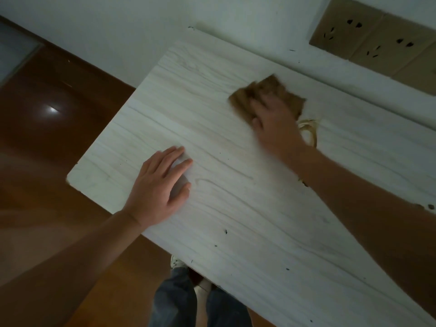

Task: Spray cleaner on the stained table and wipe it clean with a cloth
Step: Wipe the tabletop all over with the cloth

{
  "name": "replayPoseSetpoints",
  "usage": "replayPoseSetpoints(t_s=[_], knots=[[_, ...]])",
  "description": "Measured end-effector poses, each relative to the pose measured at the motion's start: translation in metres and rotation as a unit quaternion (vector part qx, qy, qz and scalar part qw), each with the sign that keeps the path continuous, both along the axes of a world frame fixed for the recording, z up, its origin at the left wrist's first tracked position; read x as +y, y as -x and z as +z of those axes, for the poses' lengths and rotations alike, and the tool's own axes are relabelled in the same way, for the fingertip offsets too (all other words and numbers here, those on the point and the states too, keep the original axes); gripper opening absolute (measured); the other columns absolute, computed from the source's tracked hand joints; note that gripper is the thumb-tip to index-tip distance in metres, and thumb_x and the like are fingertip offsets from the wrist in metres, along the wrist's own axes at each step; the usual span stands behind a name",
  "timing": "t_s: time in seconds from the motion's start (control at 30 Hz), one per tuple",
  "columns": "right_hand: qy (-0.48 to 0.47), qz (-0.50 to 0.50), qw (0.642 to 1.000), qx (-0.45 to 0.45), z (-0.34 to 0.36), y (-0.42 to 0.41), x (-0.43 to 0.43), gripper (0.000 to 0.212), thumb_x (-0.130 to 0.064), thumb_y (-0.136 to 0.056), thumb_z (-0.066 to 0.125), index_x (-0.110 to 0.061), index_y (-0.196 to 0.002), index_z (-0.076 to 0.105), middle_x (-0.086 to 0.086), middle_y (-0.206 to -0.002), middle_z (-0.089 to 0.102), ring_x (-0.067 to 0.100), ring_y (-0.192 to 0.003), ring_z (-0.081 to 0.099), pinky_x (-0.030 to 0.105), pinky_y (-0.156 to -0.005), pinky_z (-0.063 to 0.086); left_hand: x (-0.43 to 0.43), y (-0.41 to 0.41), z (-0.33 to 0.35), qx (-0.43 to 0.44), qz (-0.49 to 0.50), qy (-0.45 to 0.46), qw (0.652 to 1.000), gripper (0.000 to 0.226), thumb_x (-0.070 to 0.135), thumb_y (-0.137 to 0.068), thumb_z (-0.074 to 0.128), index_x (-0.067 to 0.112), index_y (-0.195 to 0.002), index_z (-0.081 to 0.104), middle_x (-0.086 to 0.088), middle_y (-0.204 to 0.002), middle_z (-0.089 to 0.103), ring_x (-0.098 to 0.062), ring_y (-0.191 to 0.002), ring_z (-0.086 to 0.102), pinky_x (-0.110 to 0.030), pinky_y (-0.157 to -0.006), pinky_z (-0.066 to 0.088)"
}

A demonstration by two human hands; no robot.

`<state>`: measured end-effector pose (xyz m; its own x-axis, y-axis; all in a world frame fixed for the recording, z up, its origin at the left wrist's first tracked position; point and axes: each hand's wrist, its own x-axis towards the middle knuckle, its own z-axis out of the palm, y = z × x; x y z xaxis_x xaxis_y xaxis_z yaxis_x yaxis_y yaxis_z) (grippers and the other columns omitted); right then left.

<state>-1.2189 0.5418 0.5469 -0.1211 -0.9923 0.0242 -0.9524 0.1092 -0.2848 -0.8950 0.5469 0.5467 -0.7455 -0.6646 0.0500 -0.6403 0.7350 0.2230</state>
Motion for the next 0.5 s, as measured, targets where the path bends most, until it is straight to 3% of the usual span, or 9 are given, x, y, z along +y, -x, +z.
replayPoseSetpoints(t_s=[0.13, 0.2, 0.33, 0.5], knots=[[-0.04, 0.221, 0.974, 0.022, 0.006, -0.024, 0.064, 0.051, -0.03, -0.101, 0.033, -0.018, -0.15, 0.042, 0.007, -0.159, 0.036, 0.028, -0.147, 0.031, 0.044, -0.121, 0.026, -0.002, 0.0, -0.001, -0.002, -0.005, -0.005, 1.0, 0.055, 0.043, -0.097, 0.05, 0.014, -0.143, 0.056, -0.01, -0.158, 0.042, -0.028, -0.151, 0.034, -0.048, -0.12, 0.034], [-0.056, 0.25, 0.965, 0.046, 0.013, 0.003, 0.074, 0.052, -0.033, -0.102, 0.029, -0.021, -0.152, 0.039, 0.006, -0.159, 0.036, 0.025, -0.148, 0.031, 0.042, -0.12, 0.028, -0.002, 0.0, -0.001, -0.003, -0.006, -0.007, 1.0, 0.055, 0.043, -0.097, 0.049, 0.013, -0.143, 0.056, -0.01, -0.159, 0.042, -0.028, -0.151, 0.033, -0.048, -0.12, 0.034], [-0.061, 0.153, 0.982, 0.091, 0.015, 0.084, 0.049, 0.058, -0.039, -0.1, 0.027, -0.019, -0.152, 0.039, 0.013, -0.156, 0.038, 0.032, -0.144, 0.036, 0.05, -0.118, 0.03, -0.003, -0.001, -0.002, -0.002, -0.01, -0.008, 1.0, 0.057, 0.043, -0.095, 0.049, 0.011, -0.142, 0.057, -0.011, -0.158, 0.041, -0.03, -0.15, 0.034, -0.05, -0.119, 0.035], [-0.043, -0.021, 0.999, 0.016, 0.014, 0.137, 0.04, 0.053, -0.026, -0.097, 0.04, -0.012, -0.148, 0.044, 0.018, -0.152, 0.042, 0.038, -0.141, 0.037, 0.045, -0.119, 0.019, -0.003, 0.0, -0.001, 0.0, -0.014, -0.008, 1.0, 0.057, 0.042, -0.095, 0.049, 0.009, -0.142, 0.057, -0.012, -0.158, 0.041, -0.031, -0.149, 0.036, -0.056, -0.115, 0.038]])
